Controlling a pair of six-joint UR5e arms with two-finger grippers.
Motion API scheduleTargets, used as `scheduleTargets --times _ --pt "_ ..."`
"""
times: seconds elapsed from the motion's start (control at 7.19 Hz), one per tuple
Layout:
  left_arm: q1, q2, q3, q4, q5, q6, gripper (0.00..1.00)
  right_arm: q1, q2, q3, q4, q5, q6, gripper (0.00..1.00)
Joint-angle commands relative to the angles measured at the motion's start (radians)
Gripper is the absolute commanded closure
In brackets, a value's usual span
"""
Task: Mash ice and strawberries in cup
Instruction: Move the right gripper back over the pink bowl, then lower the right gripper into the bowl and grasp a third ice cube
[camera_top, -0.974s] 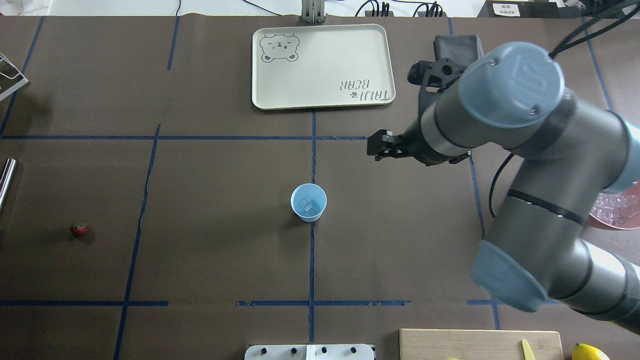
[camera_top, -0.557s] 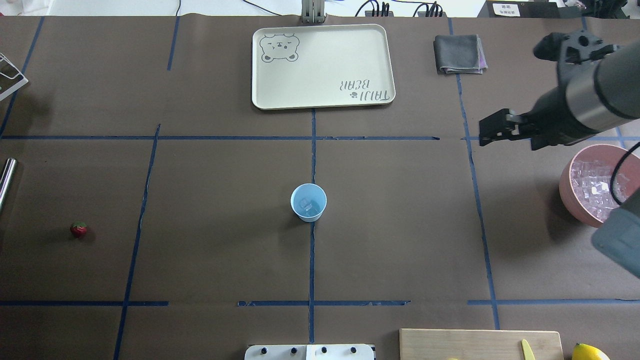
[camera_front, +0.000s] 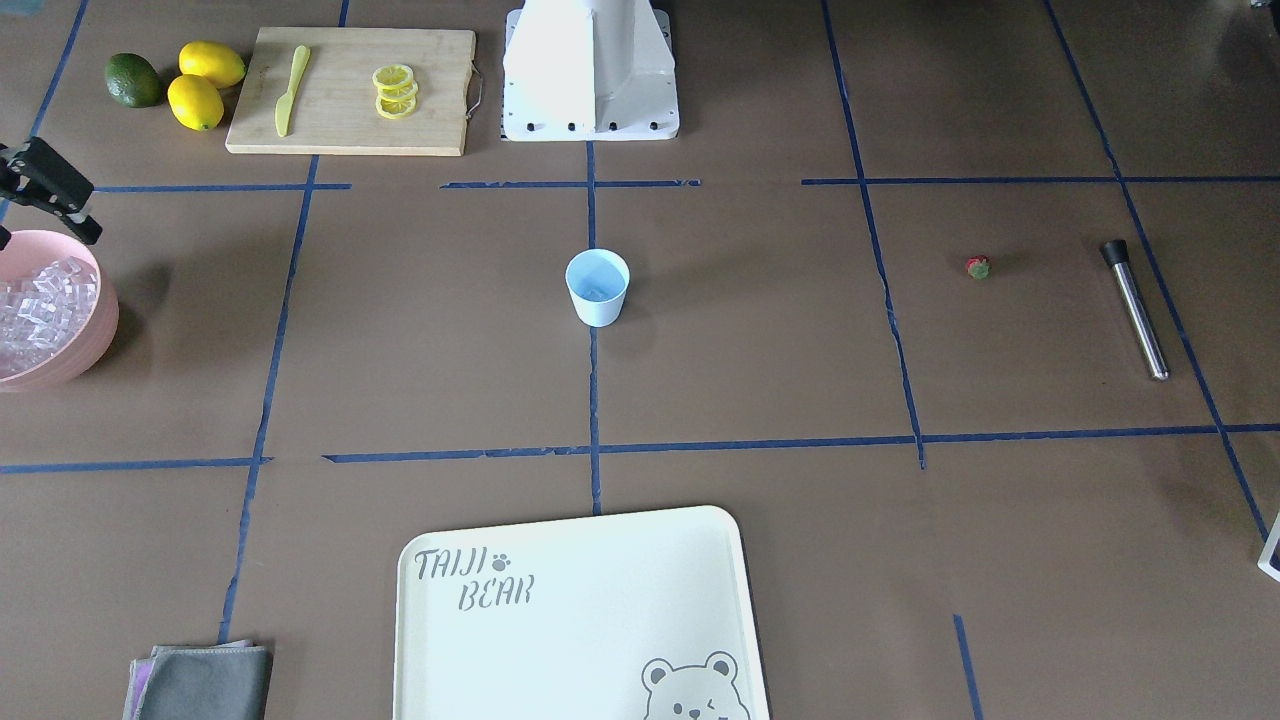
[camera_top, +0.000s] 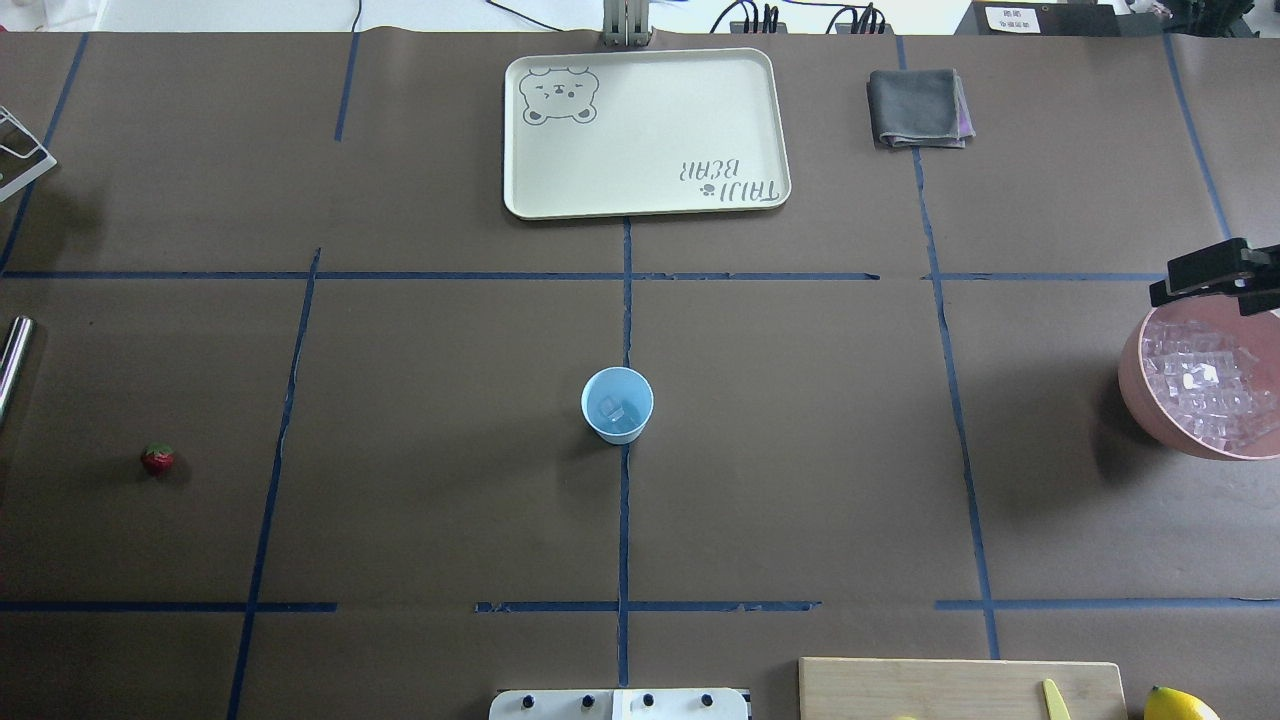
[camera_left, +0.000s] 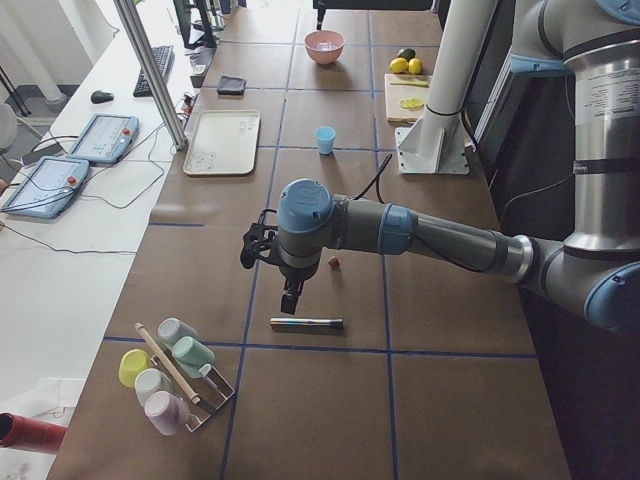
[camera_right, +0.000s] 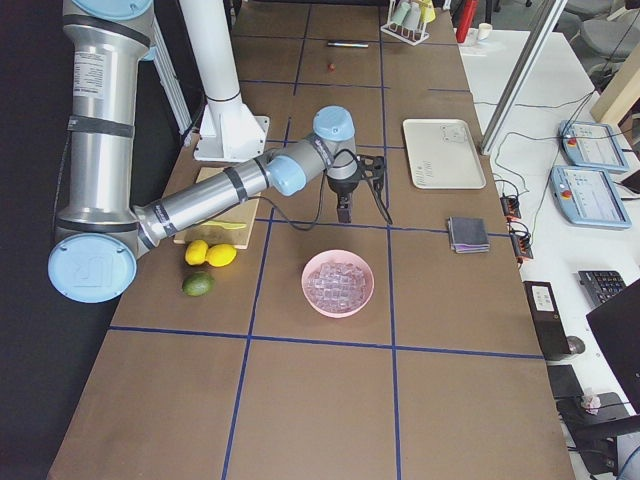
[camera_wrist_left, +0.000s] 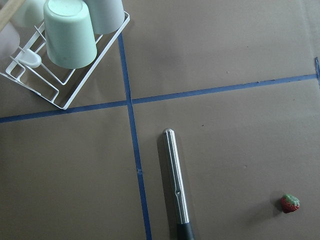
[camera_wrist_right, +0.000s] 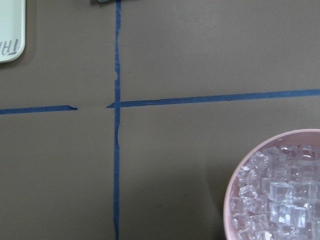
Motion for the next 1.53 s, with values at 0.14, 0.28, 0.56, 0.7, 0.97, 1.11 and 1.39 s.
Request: scheduleTargets --times 0.14,0.28,0.56,0.7,0.97,1.11,1.39 --pt "0.000 0.015 -0.040 0.000 0.000 -0.064 0.00 0.032 -0.015 -0.152 0.038 0.015 -0.051 0.01" --pt "0.000 0.016 -0.042 -0.002 -0.002 -0.064 0.00 0.029 -0.013 -0.182 0.038 -0.009 -0.059 0.01" --pt "0.002 0.015 -0.043 -0.002 -0.002 -0.064 0.00 -0.021 -0.010 -0.225 0.038 -0.014 -0.055 0.01" --pt "0.002 0.015 -0.043 -0.002 -0.002 -0.064 0.00 -0.058 -0.010 -0.235 0.038 -0.016 -0.054 0.01" --pt "0.002 0.015 -0.042 -0.002 0.000 -0.064 0.00 -0.075 -0.011 -0.247 0.036 -0.043 -0.056 0.02" --pt "0.002 0.015 -0.043 -0.002 -0.002 -0.064 0.00 -0.075 -0.016 -0.253 0.038 -0.045 -0.059 0.02" --pt "0.002 0.015 -0.049 -0.002 -0.002 -0.066 0.00 -0.075 -0.015 -0.273 0.038 -0.050 -0.058 0.07"
